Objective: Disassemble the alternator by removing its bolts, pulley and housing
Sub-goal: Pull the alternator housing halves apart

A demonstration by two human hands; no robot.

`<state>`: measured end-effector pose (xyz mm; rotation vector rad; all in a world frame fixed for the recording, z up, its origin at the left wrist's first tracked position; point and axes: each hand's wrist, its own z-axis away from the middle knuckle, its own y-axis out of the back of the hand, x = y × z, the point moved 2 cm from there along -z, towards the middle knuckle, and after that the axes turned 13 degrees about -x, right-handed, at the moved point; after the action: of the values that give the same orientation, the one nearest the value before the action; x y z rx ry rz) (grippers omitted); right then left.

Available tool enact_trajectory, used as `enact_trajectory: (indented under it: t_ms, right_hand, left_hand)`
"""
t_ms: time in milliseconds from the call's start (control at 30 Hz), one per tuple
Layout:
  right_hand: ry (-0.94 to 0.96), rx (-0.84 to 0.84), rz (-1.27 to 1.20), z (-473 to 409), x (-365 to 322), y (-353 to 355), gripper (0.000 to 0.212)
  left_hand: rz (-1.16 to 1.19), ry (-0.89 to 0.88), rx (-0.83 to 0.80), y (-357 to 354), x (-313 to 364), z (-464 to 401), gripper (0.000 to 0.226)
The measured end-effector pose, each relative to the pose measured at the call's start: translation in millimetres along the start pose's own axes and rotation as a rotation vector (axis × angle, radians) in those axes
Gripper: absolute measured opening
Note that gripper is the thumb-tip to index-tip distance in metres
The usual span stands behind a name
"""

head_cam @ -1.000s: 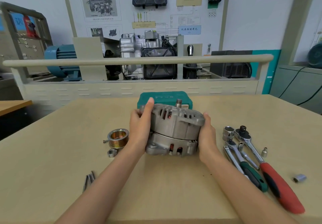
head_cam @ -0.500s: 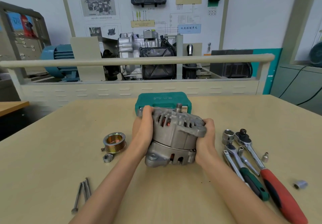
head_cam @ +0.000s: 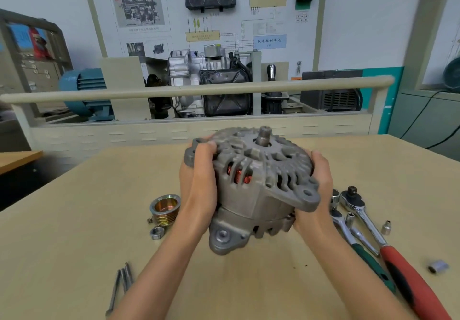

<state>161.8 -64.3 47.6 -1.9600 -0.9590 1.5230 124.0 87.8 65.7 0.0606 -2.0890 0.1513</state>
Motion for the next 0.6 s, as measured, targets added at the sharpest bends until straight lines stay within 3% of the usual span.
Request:
enact_trajectory:
  t_ms: [100, 233, 367, 500, 600]
  right_hand:
    - [0.031, -0.002, 0.160, -2.1, 4.7, 1.8, 0.034]
    - [0.097, 0.048, 0.510, 5.0, 31.7, 24.8, 0.025]
    - [0.105, 0.017, 0.430, -2.4, 40.7, 35.7, 0.016]
    - [0.089, 0.090, 0.376, -7.9, 41.5, 41.5, 0.030]
    - [0.004, 0.120, 0.253, -12.8, 41.4, 44.0, 0.027]
  left_hand:
    - [0.058, 0.013, 0.009, 3.9, -19.0, -7.2, 0.054]
    - [0.122, 0.279, 0.073, 2.8, -55.0, 2.4, 0.061]
    - [0.075, 0.240, 0.098, 4.2, -64.2, 2.9, 0.073]
    - [-0.029, 0.172, 0.059, 4.2, -64.2, 3.7, 0.039]
    - [-0.104, 0.079, 0.022, 3.0, -59.1, -0.9, 0.050]
